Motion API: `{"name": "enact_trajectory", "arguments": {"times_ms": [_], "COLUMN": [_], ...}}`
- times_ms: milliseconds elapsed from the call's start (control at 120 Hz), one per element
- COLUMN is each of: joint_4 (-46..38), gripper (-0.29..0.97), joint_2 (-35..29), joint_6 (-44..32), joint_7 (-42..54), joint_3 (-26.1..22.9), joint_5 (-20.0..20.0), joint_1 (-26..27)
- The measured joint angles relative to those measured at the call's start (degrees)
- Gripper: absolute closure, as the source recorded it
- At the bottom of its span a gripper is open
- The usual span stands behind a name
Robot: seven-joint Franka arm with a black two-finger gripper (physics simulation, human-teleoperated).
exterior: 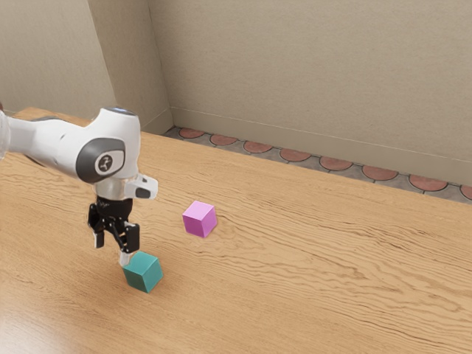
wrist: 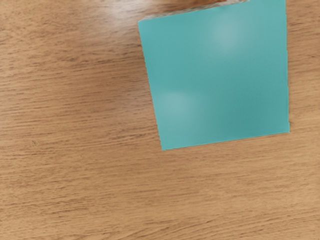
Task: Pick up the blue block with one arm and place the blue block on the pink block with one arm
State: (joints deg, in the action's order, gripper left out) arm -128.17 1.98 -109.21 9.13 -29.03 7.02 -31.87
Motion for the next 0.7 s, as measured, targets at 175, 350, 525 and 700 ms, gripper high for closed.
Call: {"name": "enact_trajectory", "arguments": {"times_ms": [175, 350, 525, 700], "joint_4": [0.8, 3.6, 3.7, 3.8], "gripper": [0.0, 0.0, 0.0, 0.0], "joint_2": [2.5, 5.6, 9.0, 11.5], "joint_6": [-2.1, -3.3, -4.7, -6.3], "joint_7": [-1.9, -3.9, -6.0, -7.8], "joint_3": [0.0, 0.0, 0.2, 0.2], "joint_5": [0.2, 1.4, 1.9, 2.2], "joint_1": [-0.5, 1.6, 1.9, 2.1]}}
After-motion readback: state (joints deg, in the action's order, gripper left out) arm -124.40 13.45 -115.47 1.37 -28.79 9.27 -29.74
